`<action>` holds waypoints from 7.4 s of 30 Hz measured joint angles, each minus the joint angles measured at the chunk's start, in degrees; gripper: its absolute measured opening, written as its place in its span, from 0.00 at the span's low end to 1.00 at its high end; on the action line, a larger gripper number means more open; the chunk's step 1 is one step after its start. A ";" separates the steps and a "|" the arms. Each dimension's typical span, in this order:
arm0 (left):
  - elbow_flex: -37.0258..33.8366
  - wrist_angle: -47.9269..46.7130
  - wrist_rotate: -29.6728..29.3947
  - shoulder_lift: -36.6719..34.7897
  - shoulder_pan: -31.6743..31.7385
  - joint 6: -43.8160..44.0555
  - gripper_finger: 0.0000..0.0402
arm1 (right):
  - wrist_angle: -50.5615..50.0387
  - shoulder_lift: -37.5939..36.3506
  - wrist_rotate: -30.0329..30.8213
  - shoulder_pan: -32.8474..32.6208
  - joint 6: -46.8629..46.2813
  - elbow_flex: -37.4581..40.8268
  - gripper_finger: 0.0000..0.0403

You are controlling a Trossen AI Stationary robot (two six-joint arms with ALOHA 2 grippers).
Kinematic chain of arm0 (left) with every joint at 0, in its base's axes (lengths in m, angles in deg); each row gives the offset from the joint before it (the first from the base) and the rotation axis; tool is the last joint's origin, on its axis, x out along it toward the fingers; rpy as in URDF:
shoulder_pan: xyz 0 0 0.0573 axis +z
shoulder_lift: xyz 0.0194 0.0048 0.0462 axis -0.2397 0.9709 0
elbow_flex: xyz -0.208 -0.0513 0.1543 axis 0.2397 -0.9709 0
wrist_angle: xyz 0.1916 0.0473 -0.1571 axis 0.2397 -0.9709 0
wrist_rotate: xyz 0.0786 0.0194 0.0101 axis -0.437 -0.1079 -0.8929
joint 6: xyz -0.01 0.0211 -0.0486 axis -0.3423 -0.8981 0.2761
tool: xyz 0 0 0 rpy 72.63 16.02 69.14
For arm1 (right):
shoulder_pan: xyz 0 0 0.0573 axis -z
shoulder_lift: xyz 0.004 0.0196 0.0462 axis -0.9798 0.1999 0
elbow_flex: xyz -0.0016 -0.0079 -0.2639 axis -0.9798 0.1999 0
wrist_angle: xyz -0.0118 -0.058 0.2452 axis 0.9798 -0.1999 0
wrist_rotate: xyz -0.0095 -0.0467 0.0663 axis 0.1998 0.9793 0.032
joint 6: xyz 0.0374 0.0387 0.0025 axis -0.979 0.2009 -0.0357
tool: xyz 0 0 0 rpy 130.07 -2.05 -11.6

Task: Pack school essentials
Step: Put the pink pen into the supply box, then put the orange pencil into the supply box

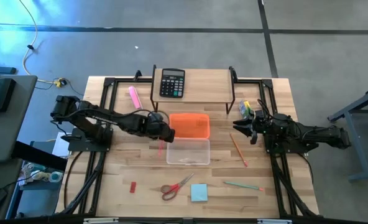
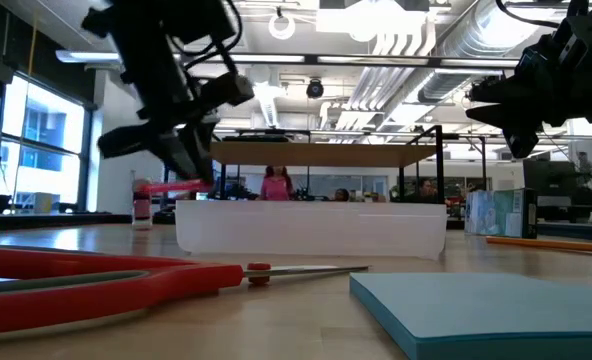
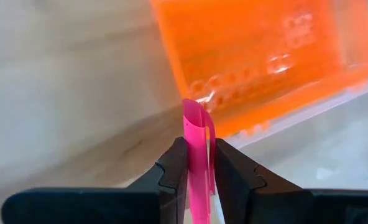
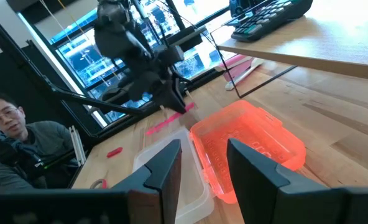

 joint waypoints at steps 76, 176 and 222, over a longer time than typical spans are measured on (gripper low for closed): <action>26.13 1.23 12.99 22.16 -0.07 -78.46 0.18 | 0.00 0.04 0.00 0.01 0.00 0.01 0.30; 17.27 -7.87 22.45 3.74 -0.68 -70.48 0.01 | -55.55 20.90 -11.98 -0.04 -30.92 -37.27 0.30; 1.07 3.94 22.28 -7.42 -0.20 -60.40 0.01 | -48.11 64.89 -1.86 -36.90 -64.46 -37.17 0.30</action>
